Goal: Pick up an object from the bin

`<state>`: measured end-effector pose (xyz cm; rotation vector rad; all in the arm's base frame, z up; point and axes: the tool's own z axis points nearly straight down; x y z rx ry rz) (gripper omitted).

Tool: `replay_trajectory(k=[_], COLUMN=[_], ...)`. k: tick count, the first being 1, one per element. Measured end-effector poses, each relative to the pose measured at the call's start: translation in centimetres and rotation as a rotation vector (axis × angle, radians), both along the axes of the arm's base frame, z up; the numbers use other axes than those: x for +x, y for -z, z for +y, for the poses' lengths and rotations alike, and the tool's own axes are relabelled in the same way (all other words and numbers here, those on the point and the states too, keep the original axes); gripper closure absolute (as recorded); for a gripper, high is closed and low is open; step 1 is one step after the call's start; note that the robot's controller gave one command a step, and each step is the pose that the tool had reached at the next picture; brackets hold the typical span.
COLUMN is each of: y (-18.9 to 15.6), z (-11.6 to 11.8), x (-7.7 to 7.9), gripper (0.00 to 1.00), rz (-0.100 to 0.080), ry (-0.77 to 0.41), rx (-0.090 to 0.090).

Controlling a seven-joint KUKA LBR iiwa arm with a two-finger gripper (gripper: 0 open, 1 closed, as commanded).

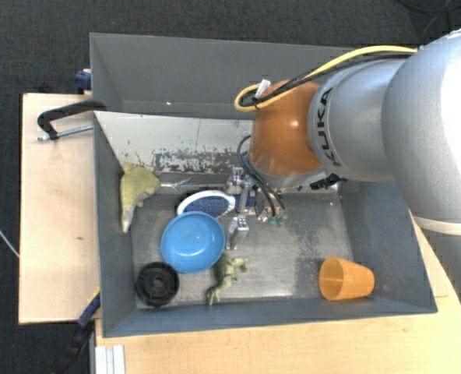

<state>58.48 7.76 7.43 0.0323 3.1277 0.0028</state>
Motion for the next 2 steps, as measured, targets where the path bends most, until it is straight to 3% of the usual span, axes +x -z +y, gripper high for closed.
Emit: replay_trajectory(k=[1, 2], y=[-0.2, -17.5], z=[0.0, -1.5], x=[0.2, -0.1], gripper=[1.00, 1.00], rz=[-0.008, 0.001], ry=[-0.001, 0.087], rx=[0.000, 0.002])
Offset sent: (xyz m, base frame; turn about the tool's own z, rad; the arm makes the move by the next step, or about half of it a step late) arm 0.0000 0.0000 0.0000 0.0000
